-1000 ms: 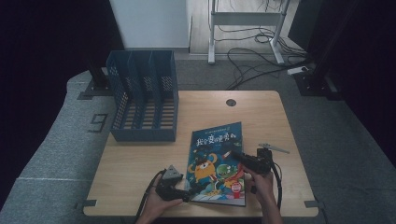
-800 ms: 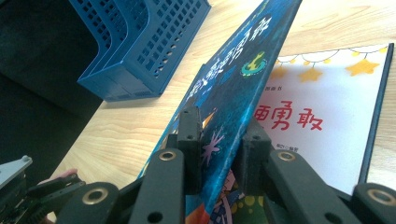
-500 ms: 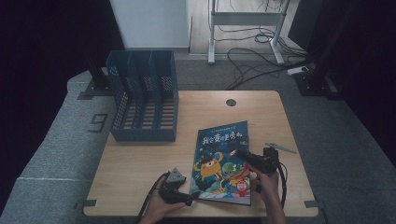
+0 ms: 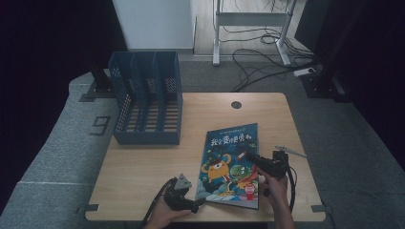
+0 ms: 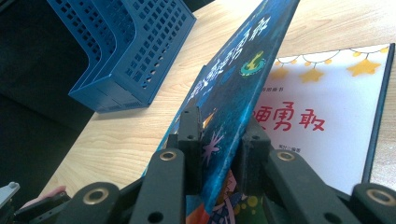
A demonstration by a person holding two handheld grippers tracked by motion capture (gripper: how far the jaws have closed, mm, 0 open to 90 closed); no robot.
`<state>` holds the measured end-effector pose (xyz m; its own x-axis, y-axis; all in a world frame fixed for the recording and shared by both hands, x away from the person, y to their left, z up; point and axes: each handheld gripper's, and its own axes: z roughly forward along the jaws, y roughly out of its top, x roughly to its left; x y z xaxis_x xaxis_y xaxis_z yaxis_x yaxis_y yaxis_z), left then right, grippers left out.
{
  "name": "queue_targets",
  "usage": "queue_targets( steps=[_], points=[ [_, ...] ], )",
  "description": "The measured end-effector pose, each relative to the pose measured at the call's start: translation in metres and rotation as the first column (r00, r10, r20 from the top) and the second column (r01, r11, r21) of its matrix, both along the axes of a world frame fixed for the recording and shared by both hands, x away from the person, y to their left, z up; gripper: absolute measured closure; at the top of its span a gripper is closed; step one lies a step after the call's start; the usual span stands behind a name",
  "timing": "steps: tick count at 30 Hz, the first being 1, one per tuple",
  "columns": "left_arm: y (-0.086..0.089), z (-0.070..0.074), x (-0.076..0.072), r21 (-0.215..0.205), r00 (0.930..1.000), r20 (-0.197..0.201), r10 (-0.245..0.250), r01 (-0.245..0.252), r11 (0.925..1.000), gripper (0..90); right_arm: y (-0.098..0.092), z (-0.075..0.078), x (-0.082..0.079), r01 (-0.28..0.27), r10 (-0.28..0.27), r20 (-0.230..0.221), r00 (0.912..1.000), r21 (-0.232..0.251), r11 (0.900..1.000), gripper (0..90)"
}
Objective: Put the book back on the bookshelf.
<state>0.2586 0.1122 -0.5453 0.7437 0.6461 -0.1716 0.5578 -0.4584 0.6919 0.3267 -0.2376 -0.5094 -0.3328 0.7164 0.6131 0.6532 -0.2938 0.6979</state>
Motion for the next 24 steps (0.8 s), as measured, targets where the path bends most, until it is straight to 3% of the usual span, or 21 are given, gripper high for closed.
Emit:
queue_targets(
  steps=[13, 24],
  points=[
    [0.001, 0.000, 0.002, -0.014, 0.9999, -0.012, -0.001, 0.001, 0.9999, 12.2, 0.005, 0.009, -0.002, -0.001, 0.002, 0.021, 0.9998, -0.048, 0.999, 73.7],
    [-0.003, 0.000, 0.002, -0.012, 1.0000, -0.006, -0.008, 0.007, 0.9999, 12.2, 0.000, 0.006, 0.018, -0.108, 0.107, -0.016, 0.9941, -0.041, 0.993, 71.6]
  ],
)
